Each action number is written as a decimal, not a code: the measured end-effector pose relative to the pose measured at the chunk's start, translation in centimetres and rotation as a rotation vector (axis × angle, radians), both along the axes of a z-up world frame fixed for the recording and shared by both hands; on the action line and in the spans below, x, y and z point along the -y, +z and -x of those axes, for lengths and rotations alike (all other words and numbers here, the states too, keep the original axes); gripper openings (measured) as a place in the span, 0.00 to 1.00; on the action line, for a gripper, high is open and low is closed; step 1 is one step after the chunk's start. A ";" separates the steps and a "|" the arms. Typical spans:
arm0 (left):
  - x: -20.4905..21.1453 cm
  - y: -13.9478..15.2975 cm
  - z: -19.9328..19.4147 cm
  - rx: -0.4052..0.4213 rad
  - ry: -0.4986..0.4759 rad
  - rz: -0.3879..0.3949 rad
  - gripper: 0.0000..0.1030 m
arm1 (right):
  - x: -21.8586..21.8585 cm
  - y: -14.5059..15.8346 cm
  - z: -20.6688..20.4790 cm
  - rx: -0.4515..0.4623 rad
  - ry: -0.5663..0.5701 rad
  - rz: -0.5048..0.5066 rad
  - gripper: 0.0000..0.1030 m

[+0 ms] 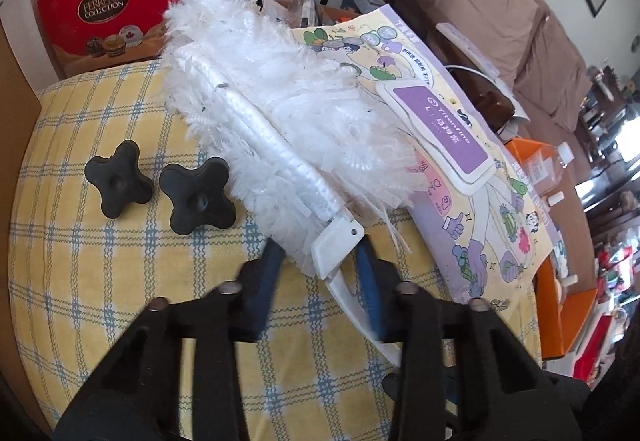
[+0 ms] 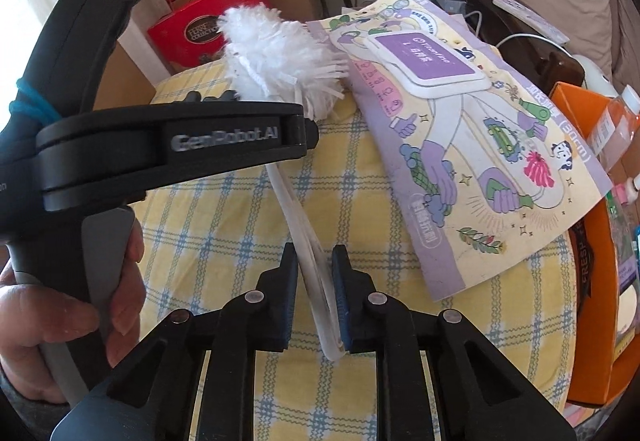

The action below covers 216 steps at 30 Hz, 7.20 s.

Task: Organize objects
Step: 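Grasp the white feather duster handle with both grippers, then lift the feather duster and carry it over the box, then lower the feather duster into the box and open both grippers, then withdraw both tools from the box toward the black knobs, then grasp one black knob with the left gripper while the right grasps the other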

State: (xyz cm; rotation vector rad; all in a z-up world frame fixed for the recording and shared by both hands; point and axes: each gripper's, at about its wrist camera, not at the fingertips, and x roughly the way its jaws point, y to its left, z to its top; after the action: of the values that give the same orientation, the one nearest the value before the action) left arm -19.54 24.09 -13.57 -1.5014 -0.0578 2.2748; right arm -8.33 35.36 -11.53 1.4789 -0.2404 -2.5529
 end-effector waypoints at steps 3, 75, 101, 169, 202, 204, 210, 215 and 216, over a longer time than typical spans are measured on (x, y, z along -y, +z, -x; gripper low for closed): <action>0.1 0.0 -0.1 0.013 0.001 -0.012 0.19 | 0.5 0.1 -0.1 0.001 0.012 -0.001 0.12; 36.5 10.1 -3.1 -0.064 0.385 0.050 0.19 | 35.6 10.6 -1.0 -0.089 0.574 0.094 0.12; 38.6 14.0 -3.4 -0.152 0.417 -0.007 0.82 | 30.5 13.3 -0.1 -0.179 0.437 0.043 0.63; 15.9 12.5 -4.1 -0.383 0.257 0.088 1.00 | 3.1 9.6 3.9 -0.156 -0.058 -0.030 0.99; 9.4 0.8 5.8 -0.100 0.144 0.056 0.68 | 2.8 3.1 8.4 -0.085 -0.036 -0.041 0.67; 9.1 0.5 6.0 -0.093 0.140 0.057 0.68 | 2.7 2.9 8.5 -0.079 -0.039 -0.035 0.67; 8.7 -0.7 6.8 -0.065 0.143 0.057 0.62 | 2.7 2.7 8.5 -0.074 -0.044 -0.030 0.67; 8.6 -0.8 6.8 -0.102 0.135 0.095 0.35 | 2.9 2.6 8.5 -0.069 -0.043 -0.032 0.67; 8.8 -0.8 6.9 -0.099 0.138 0.090 0.31 | 3.0 2.6 8.6 -0.070 -0.041 -0.031 0.67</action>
State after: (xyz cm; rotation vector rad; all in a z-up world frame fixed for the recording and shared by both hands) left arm -26.39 15.33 -14.36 -1.4678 -0.0320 2.4882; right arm -16.89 32.38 -8.90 1.4068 -0.2245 -2.6465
